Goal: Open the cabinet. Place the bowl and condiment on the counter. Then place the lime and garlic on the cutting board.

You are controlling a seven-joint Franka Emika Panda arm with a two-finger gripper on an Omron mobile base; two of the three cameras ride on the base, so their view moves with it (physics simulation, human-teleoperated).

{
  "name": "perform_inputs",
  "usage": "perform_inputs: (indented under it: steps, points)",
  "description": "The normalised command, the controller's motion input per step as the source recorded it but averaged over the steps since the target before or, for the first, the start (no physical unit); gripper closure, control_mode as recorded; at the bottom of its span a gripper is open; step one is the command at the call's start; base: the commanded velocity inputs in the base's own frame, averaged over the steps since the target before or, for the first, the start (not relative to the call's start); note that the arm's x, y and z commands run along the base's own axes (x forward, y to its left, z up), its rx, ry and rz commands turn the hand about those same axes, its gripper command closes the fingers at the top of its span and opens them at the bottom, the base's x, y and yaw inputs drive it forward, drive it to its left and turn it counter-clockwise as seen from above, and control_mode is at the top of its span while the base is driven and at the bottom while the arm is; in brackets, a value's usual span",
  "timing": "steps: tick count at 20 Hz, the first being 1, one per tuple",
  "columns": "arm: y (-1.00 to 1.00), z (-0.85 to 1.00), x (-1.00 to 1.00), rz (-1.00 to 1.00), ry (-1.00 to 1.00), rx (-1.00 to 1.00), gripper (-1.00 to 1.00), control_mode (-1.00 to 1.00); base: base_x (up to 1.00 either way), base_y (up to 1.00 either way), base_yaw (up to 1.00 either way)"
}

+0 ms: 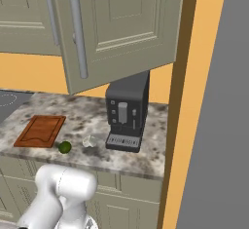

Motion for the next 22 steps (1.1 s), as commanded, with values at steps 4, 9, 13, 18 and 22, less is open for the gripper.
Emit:
perform_inputs:
  steps: [4,9,13,18,22]
  points:
    - [-0.18,-0.33,0.41,0.0,-0.01,-0.29,-1.0,-1.0,0.0,0.0,0.0]
    - [-0.18,-0.85,0.48,0.0,-0.01,-0.37,-1.0,-1.0,0.0,0.0,0.0]
    - [0.06,-0.09,0.24,0.0,0.0,-0.3,-1.0,-1.0,0.0,0.0,0.0]
    - [0.16,0.12,0.23,-0.1,0.0,-0.38,-1.0,-1.0,0.0,0.0,0.0]
    - [0.03,0.09,0.19,-0.18,0.07,-0.31,-1.0,-1.0,0.0,0.0,0.0]
